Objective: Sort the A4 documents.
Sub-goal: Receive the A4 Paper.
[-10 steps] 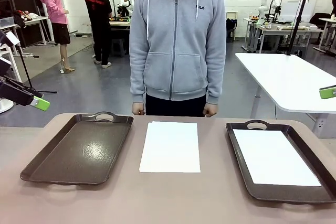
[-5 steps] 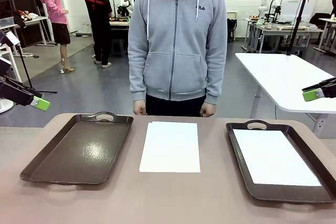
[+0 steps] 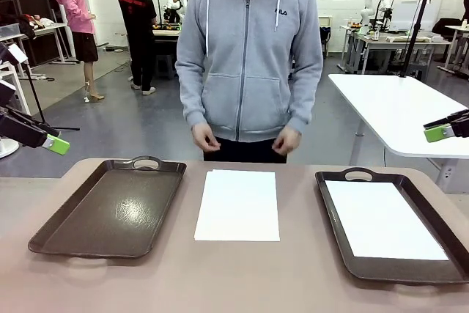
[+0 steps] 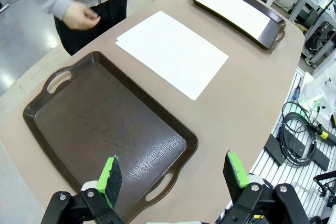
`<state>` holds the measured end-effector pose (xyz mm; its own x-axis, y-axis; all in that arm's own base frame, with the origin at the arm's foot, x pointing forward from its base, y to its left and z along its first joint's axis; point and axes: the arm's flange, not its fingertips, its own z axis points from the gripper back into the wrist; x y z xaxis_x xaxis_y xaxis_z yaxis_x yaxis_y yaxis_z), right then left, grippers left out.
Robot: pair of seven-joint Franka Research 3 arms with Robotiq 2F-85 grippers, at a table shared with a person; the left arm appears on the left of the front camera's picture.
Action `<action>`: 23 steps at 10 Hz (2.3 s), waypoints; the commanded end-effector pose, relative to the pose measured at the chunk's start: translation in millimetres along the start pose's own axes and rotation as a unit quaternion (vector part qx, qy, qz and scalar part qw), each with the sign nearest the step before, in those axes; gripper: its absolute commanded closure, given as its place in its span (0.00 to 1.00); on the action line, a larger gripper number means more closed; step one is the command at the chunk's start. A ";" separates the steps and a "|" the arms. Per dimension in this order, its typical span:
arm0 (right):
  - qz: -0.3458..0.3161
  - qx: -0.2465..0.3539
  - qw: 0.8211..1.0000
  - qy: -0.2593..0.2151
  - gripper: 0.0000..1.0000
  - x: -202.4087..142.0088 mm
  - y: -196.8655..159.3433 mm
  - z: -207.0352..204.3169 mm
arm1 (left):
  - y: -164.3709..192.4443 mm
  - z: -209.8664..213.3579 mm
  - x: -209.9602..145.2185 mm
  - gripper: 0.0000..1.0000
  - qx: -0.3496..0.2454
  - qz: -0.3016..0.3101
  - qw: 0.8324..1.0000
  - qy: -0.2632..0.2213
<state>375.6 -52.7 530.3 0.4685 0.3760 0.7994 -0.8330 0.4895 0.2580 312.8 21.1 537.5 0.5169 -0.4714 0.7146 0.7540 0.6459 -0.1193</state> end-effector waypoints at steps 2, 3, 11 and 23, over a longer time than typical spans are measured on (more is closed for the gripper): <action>0.002 0.002 1.000 0.000 0.00 1.2 1.0 -1.4 | 2.3 -0.4 -1.5 0.00 -0.008 -0.009 1.000 -0.008; 0.002 0.002 1.000 0.000 0.00 1.2 1.0 -1.4 | 2.3 -0.4 -1.5 0.00 -0.008 -0.009 1.000 -0.008; 0.002 0.002 1.000 0.000 0.00 1.2 1.0 -1.4 | 2.3 -0.4 -1.5 0.00 -0.008 -0.009 1.000 -0.008; 0.002 0.002 1.000 0.000 0.00 1.2 1.0 -1.4 | 2.3 -0.4 -1.5 0.00 -0.008 -0.009 1.000 -0.008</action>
<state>375.6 -52.1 530.3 0.4682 0.3771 0.7992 -0.8335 0.4888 0.2577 312.8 21.1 537.5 0.5169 -0.4714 0.7146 0.7540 0.6459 -0.1193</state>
